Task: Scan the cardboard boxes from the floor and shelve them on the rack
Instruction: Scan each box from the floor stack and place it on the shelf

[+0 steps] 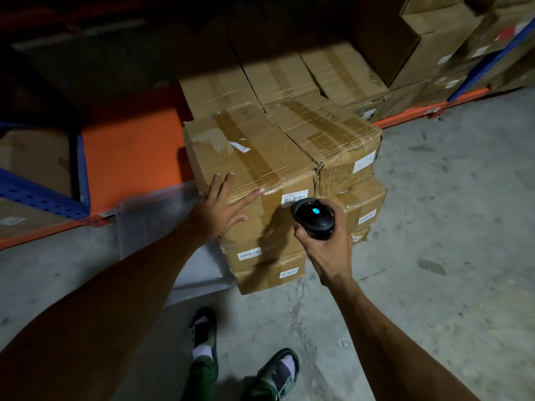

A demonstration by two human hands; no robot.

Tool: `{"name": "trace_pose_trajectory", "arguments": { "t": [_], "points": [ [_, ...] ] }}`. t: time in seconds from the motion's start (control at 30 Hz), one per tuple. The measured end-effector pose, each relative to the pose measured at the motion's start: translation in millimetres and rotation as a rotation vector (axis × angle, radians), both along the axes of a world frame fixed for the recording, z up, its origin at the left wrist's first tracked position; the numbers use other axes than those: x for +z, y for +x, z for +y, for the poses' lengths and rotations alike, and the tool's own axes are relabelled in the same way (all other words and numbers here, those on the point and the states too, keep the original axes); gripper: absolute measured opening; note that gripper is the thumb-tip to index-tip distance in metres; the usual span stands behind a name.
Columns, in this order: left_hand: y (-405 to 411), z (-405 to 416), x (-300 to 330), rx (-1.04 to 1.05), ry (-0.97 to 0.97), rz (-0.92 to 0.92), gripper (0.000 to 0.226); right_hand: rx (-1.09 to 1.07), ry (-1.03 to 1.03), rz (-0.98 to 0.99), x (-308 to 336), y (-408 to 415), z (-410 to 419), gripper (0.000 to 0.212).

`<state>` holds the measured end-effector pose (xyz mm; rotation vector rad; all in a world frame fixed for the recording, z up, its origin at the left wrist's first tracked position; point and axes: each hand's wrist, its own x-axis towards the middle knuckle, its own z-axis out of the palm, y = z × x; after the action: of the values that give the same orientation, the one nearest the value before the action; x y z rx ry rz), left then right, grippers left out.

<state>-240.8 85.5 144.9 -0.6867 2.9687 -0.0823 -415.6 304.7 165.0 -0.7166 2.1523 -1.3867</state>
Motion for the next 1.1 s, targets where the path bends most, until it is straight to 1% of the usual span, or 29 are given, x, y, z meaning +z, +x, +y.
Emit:
{"name": "trace_pose_trajectory", "arguments": {
  "t": [0.07,0.17,0.2,0.27,0.37,0.43,0.5,0.63,0.8,0.83,0.93,1.03,1.1],
  "points": [
    [4.5,-5.1,3.9,-0.002,0.013,0.001,0.07,-0.026,0.007,-0.014,-2.5,1.3,-1.4,0.074],
    [26.9,-26.8,0.4,-0.085,0.046,0.005,0.074,-0.078,0.016,0.001,-4.3,0.6,-3.1,0.073],
    [38.9,-36.7,-3.0,-0.125,0.032,0.02,0.072,-0.098,0.022,0.002,-5.8,-0.1,-4.1,0.072],
    [69.9,-55.5,-11.0,-0.194,0.004,0.022,0.06,-0.108,0.054,-0.018,-10.8,0.4,-8.3,0.071],
    [113.6,-73.4,-23.4,-0.298,0.021,0.08,0.046,-0.062,0.154,-0.049,-23.4,1.5,-24.1,0.071],
    [129.1,-81.8,-26.0,-0.289,0.038,0.17,0.049,-0.002,0.239,-0.07,-32.8,-0.1,-41.8,0.073],
    [138.1,-88.5,-26.2,-0.3,0.046,0.221,0.053,0.037,0.332,-0.082,-42.0,-6.0,-62.2,0.074],
    [155.9,-103.7,-34.2,-0.42,-0.011,0.298,0.054,0.072,0.475,0.003,-56.1,-16.5,-102.3,0.074],
    [158.3,-106.7,-49.9,-0.436,-0.046,0.36,0.055,0.146,0.679,0.174,-72.2,-14.0,-135.5,0.073],
    [159.4,-107.3,-53.5,-0.439,-0.048,0.348,0.056,0.151,0.712,0.178,-74.8,-12.8,-138.9,0.073],
    [162.3,-113.8,-61.5,-0.397,0.034,0.298,0.063,0.142,0.785,0.176,-82.0,-9.4,-142.3,0.073],
    [165.2,-114.6,-65.9,-0.289,0.127,0.297,0.064,0.128,0.8,0.159,-81.4,-6.2,-139.5,0.077],
    [168.5,-112.4,-66.9,-0.241,0.184,0.297,0.061,0.121,0.78,0.131,-73.4,-3.2,-135.2,0.084]
  ]
}}
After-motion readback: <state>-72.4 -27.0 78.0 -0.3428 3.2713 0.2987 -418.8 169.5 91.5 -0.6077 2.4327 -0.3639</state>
